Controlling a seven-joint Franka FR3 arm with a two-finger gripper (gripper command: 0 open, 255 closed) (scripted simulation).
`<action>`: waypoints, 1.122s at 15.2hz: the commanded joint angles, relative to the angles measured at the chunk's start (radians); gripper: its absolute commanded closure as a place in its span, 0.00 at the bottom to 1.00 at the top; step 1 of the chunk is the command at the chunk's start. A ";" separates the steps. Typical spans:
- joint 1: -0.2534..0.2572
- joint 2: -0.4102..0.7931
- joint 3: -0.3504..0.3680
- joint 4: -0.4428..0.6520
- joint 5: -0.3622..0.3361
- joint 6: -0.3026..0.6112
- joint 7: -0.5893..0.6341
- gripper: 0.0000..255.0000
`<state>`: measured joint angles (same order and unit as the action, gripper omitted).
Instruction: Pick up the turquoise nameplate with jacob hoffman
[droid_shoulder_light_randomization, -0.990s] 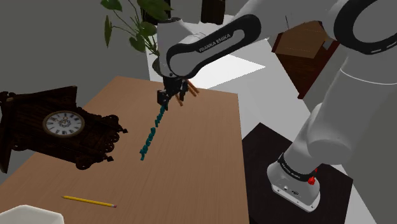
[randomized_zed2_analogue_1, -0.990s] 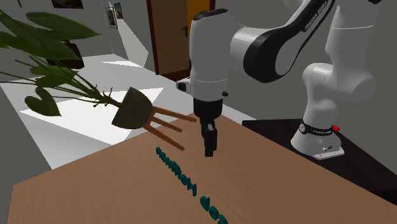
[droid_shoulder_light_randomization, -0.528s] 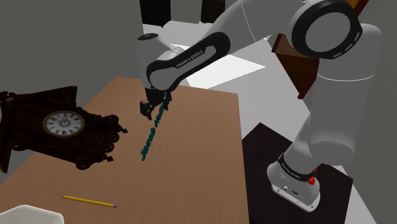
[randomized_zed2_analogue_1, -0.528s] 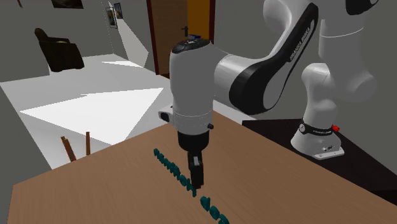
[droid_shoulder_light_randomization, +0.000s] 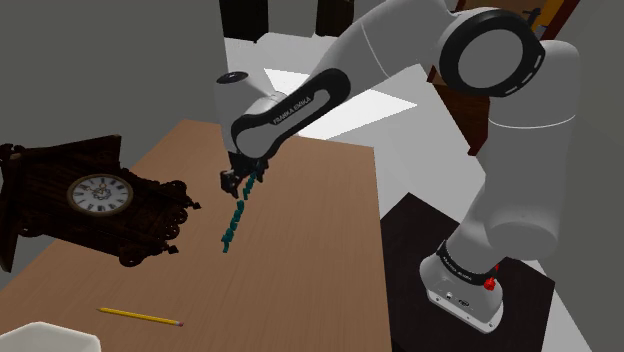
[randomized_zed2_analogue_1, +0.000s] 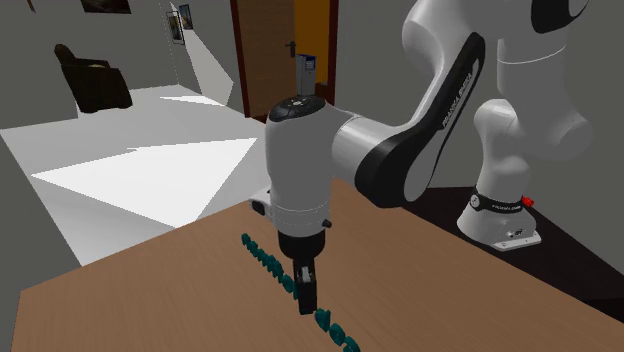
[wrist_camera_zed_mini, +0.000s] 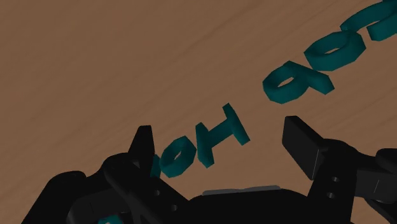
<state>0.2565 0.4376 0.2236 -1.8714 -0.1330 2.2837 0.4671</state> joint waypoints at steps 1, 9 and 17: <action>0.000 0.001 0.000 -0.003 -0.001 0.005 0.000 0.00; 0.000 0.001 0.000 -0.003 -0.001 0.004 0.000 1.00; -0.006 -0.046 0.007 0.015 0.015 -0.059 -0.010 1.00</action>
<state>0.2521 0.3978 0.2301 -1.8624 -0.1207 2.2365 0.4598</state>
